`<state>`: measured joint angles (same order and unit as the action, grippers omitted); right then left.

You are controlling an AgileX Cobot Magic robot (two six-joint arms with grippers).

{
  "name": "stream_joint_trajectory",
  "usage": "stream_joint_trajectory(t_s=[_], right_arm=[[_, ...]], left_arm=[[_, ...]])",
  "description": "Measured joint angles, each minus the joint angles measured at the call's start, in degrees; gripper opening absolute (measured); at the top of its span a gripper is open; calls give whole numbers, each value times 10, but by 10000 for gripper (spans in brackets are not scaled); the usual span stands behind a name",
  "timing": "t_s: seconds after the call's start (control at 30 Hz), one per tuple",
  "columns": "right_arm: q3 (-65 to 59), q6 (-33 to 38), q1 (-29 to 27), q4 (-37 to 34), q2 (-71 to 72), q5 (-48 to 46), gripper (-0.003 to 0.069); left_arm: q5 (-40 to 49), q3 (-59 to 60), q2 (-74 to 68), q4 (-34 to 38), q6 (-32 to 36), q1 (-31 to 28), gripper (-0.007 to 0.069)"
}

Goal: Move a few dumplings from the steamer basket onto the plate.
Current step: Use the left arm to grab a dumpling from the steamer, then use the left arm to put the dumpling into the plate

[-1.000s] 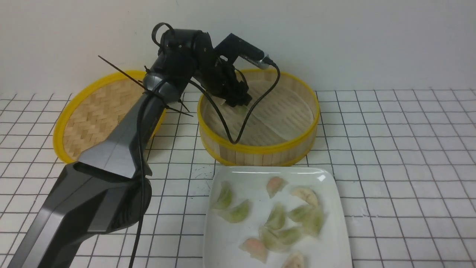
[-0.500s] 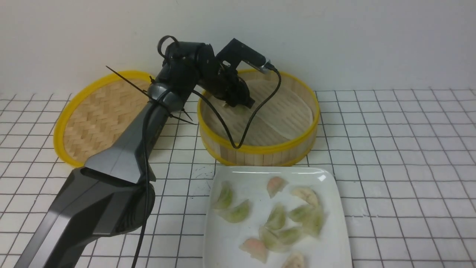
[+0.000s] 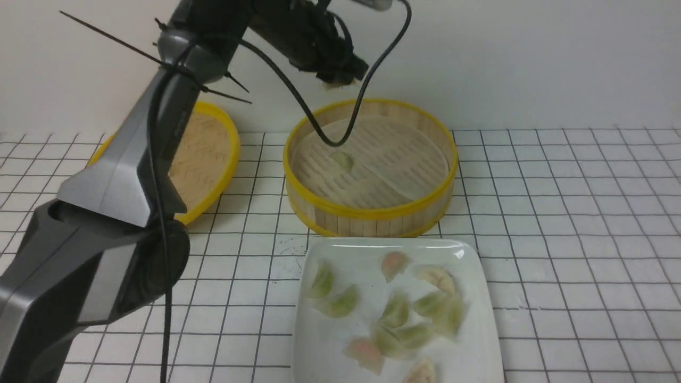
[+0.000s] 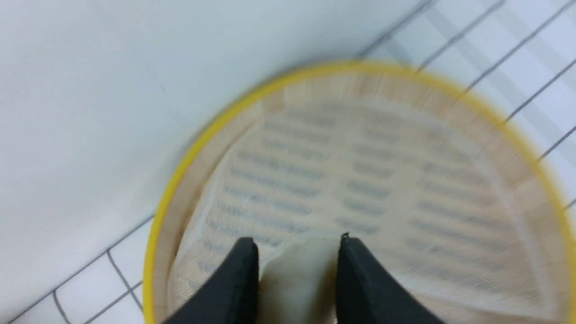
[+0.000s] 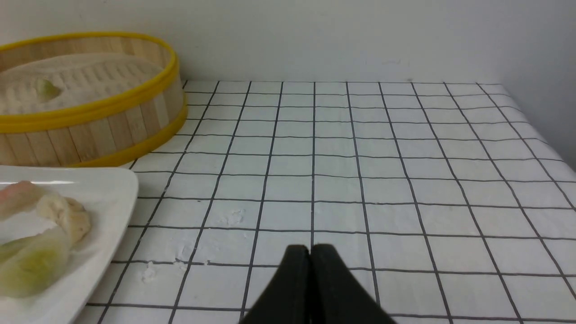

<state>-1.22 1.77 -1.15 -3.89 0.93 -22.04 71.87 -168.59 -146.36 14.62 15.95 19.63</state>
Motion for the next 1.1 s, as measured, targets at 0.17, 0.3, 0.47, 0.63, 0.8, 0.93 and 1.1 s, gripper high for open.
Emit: stream_joint_trajectory(t_s=[0.17,0.3,0.47,0.63,0.8,0.93,1.1], right_arm=[[0,0,0,0,0,0,-15],[0,0,0,0,0,0,-15],[0,0,0,0,0,0,-15],[0,0,0,0,0,0,-15],[0,0,0,0,0,0,-15],[0,0,0,0,0,0,-15],[0,0,0,0,0,0,-15]], left_arm=[[2,112,110,3,-39,18,196],[-2,350,262,7,-48,44,196],[-2,593,365,30,-46,92,196],[-70,733,346,29,-22,140,196],[-76,748,314,18,-21,149,245],[-77,743,313,17,-24,149,396],[-106,683,309,-48,-111,140,542]])
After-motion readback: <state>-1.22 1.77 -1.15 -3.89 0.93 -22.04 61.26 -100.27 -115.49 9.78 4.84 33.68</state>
